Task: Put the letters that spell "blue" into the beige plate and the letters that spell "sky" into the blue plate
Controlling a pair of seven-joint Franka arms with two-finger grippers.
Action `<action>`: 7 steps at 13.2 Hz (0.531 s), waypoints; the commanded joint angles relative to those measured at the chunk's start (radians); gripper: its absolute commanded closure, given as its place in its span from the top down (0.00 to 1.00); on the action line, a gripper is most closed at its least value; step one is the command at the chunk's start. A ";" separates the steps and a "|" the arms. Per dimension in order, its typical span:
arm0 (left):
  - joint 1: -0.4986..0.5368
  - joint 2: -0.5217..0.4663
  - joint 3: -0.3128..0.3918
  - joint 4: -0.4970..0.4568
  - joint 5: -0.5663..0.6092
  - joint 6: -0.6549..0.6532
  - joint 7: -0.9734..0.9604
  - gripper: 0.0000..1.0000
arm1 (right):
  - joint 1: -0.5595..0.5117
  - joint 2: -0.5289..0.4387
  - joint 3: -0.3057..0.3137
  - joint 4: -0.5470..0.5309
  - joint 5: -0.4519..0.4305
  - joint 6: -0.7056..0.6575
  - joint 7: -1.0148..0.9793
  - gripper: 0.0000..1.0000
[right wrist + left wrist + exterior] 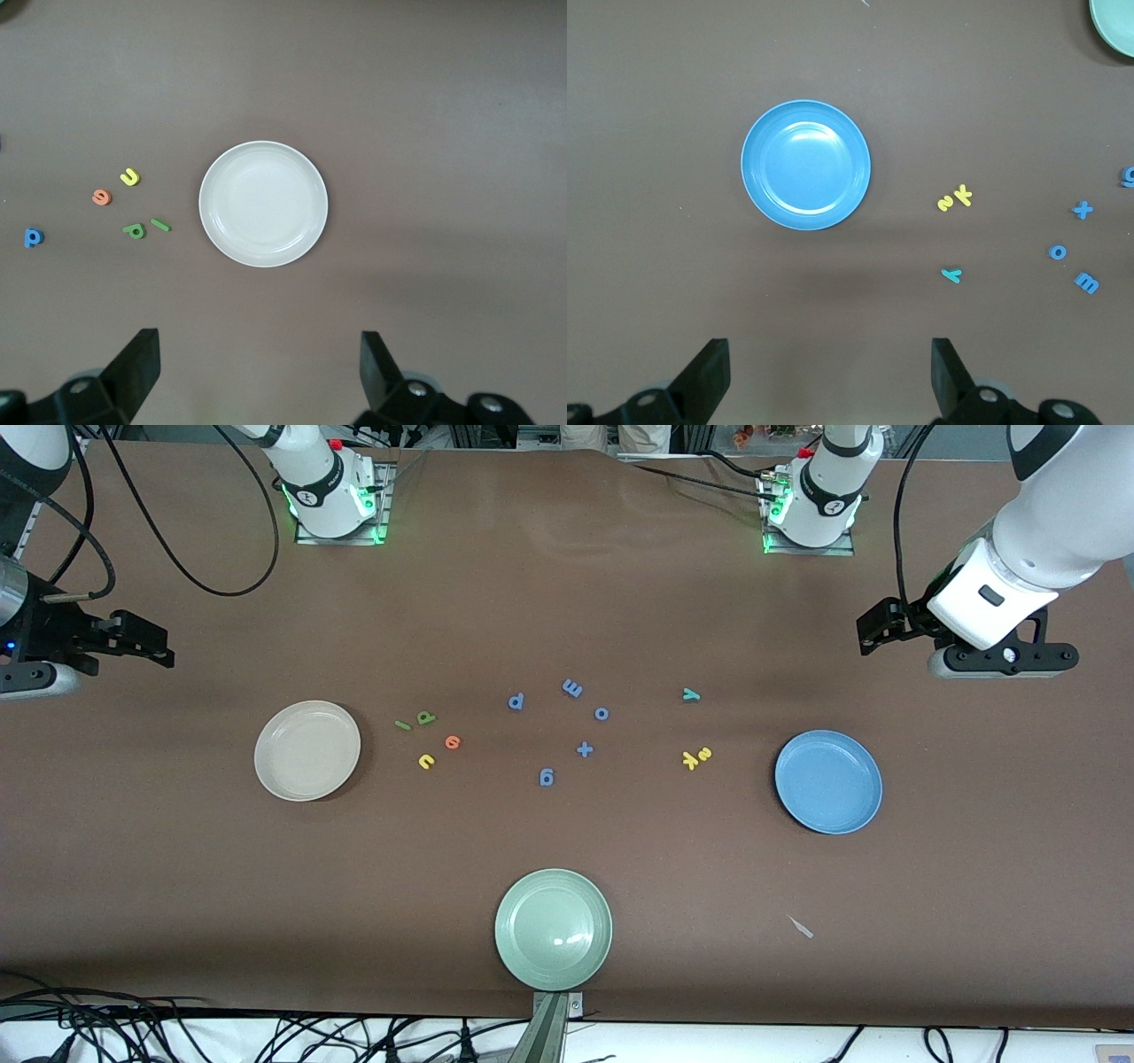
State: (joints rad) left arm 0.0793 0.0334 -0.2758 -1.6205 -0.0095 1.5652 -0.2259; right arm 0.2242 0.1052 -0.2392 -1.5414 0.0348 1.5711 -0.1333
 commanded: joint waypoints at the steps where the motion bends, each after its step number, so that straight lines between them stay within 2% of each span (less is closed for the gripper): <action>1: 0.008 -0.015 -0.003 0.001 -0.003 -0.014 0.017 1.00 | -0.003 -0.007 0.001 0.006 -0.007 -0.002 -0.006 1.00; 7: 0.008 -0.015 -0.002 -0.001 -0.003 -0.022 0.017 1.00 | -0.006 -0.004 -0.014 0.006 0.000 -0.002 -0.008 1.00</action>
State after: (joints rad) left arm 0.0794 0.0325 -0.2756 -1.6206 -0.0095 1.5636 -0.2259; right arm 0.2229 0.1052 -0.2528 -1.5414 0.0348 1.5712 -0.1334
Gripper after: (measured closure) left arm 0.000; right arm 0.000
